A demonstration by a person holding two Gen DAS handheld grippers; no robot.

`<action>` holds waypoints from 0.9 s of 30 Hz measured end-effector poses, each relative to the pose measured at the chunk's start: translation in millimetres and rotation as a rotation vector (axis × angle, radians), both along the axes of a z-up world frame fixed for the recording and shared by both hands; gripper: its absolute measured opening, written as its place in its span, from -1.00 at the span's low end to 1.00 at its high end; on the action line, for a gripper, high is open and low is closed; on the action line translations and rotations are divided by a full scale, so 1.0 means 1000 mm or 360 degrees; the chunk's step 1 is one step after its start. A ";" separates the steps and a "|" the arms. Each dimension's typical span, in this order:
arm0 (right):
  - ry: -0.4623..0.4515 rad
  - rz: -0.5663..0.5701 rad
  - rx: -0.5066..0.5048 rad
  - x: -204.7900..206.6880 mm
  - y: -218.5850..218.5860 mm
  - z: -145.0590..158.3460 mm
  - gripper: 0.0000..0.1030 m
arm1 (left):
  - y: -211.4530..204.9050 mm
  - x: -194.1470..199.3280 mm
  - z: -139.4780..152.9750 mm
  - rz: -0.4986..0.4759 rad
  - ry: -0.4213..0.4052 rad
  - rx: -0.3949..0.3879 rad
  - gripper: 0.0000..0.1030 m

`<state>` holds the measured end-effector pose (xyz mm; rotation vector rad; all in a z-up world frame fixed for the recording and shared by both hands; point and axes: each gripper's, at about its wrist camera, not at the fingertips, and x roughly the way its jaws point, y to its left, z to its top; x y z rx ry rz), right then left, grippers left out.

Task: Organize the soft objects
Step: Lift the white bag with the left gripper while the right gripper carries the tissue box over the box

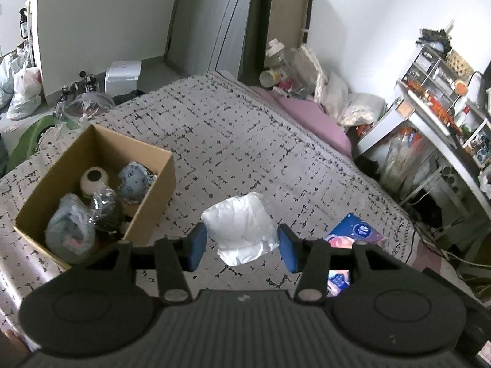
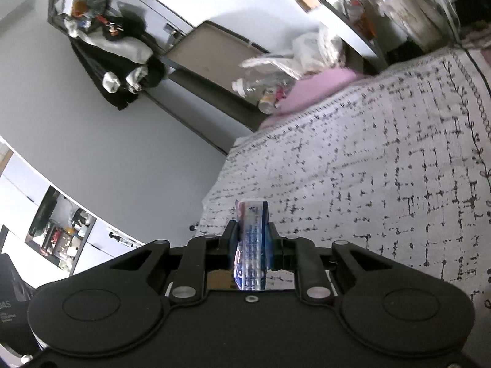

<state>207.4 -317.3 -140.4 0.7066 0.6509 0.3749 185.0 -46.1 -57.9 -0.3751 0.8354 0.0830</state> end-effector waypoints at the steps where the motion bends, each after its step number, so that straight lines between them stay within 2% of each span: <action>1: -0.0007 -0.0003 -0.0014 -0.002 0.001 0.004 -0.64 | 0.002 -0.002 0.002 0.0002 -0.0009 -0.0002 -0.04; 5: -0.0014 -0.0003 -0.0082 -0.009 0.009 0.017 -0.64 | 0.011 -0.013 0.008 0.0011 -0.0031 -0.0023 -0.04; 18: -0.0110 0.0073 -0.0146 -0.028 0.053 0.039 -0.64 | 0.062 -0.041 0.029 0.0042 -0.0099 -0.0067 -0.04; 27: -0.0153 0.0129 -0.0186 -0.031 0.095 0.047 -0.64 | 0.107 -0.050 0.020 0.0104 -0.0085 -0.0129 -0.04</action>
